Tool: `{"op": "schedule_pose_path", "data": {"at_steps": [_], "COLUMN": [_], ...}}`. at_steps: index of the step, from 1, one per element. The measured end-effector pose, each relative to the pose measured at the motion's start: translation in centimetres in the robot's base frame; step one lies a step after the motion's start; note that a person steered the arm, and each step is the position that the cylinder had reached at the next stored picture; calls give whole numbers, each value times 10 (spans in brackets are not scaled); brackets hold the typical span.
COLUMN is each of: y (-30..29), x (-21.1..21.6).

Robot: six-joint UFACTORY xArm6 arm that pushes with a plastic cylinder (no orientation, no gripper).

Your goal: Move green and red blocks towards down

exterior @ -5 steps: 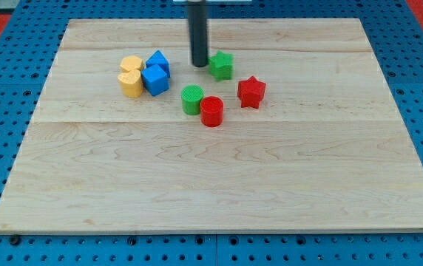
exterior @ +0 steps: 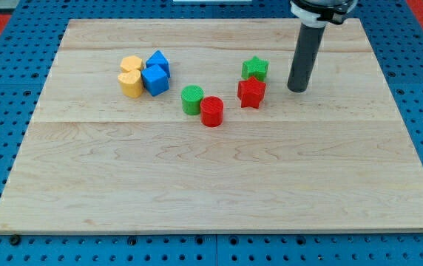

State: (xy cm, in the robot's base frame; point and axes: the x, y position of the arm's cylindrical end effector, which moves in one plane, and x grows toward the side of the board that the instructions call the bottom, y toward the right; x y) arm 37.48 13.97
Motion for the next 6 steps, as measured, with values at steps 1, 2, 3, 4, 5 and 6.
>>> {"op": "schedule_pose_path", "data": {"at_steps": [1,2,3,4,5,6], "y": [-46,-79,-103,-28,24,-23], "x": [3,3,7,-16,-72,-82]}}
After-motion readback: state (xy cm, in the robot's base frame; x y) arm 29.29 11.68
